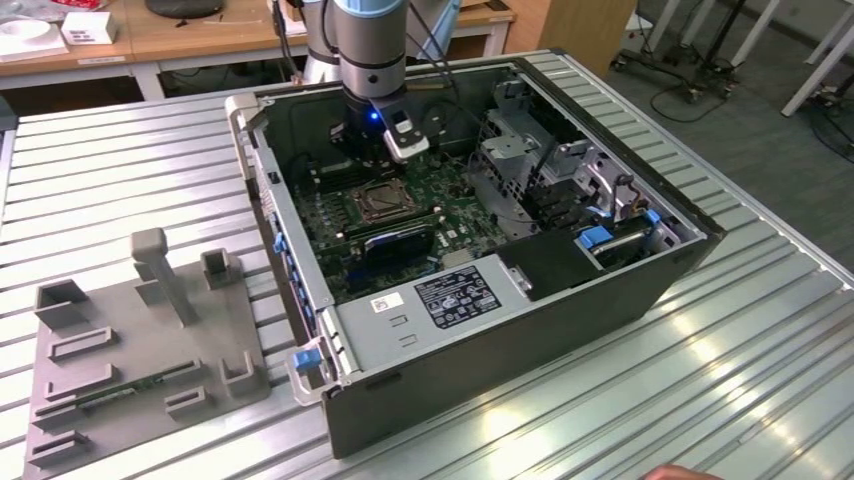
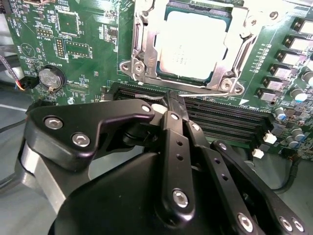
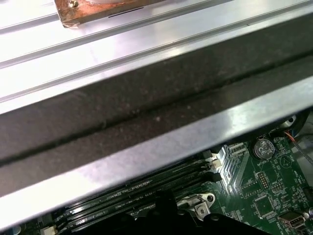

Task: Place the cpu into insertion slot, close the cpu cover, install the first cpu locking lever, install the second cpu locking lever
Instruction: 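Install the first cpu locking lever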

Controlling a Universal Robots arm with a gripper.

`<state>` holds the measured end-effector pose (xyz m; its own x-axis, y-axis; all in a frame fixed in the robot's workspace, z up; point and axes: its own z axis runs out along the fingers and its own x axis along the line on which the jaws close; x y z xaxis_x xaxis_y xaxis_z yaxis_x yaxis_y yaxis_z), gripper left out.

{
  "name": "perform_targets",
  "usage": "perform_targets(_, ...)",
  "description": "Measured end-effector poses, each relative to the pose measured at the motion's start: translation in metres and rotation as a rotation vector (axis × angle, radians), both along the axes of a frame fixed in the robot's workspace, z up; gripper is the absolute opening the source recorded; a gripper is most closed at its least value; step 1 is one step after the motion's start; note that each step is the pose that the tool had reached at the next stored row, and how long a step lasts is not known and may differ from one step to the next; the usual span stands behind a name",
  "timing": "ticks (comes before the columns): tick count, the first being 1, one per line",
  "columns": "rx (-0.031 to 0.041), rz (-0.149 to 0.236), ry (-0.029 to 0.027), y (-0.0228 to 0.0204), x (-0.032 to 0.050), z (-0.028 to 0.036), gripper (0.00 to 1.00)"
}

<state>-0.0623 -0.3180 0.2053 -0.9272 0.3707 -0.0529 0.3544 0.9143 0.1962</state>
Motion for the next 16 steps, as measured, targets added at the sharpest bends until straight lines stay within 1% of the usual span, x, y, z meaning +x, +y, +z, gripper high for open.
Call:
perform_targets(3, -0.0004, 0.000, 0.0003, 0.0000, 0.0000, 0.0002, 0.11)
perform_targets(7, -0.0003, 0.000, 0.0002, 0.0013, 0.0000, 0.0003, 0.11)
perform_targets(11, -0.0004, 0.000, 0.0002, 0.0027, 0.0000, 0.0016, 0.11)
perform_targets(16, -0.0002, 0.000, 0.0001, 0.0029, 0.0000, 0.0033, 0.11)
